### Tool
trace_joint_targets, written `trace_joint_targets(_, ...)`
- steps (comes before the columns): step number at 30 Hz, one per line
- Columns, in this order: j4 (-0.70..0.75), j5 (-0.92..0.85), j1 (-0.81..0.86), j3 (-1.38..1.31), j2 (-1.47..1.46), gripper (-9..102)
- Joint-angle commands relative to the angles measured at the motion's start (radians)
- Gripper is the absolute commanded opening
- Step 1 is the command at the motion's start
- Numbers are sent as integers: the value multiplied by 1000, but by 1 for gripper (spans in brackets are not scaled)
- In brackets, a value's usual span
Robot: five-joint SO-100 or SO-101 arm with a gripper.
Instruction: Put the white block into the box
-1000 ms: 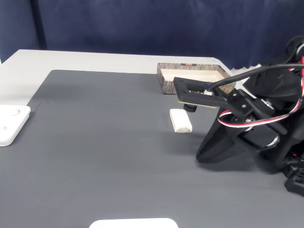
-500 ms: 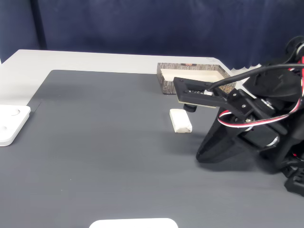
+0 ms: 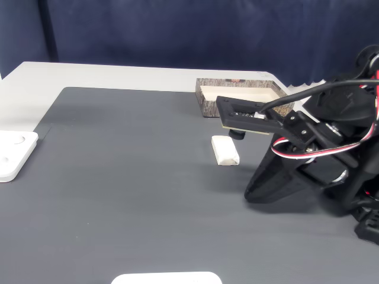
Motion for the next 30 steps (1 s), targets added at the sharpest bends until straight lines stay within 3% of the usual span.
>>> trace_joint_targets(1, 6, -14, 12, 20, 34, -2)
trace_joint_targets(23, 3, -15, 51, 18, 18, -2)
trace_joint_targets(30, -11, 26, 166, -272, -268, -2)
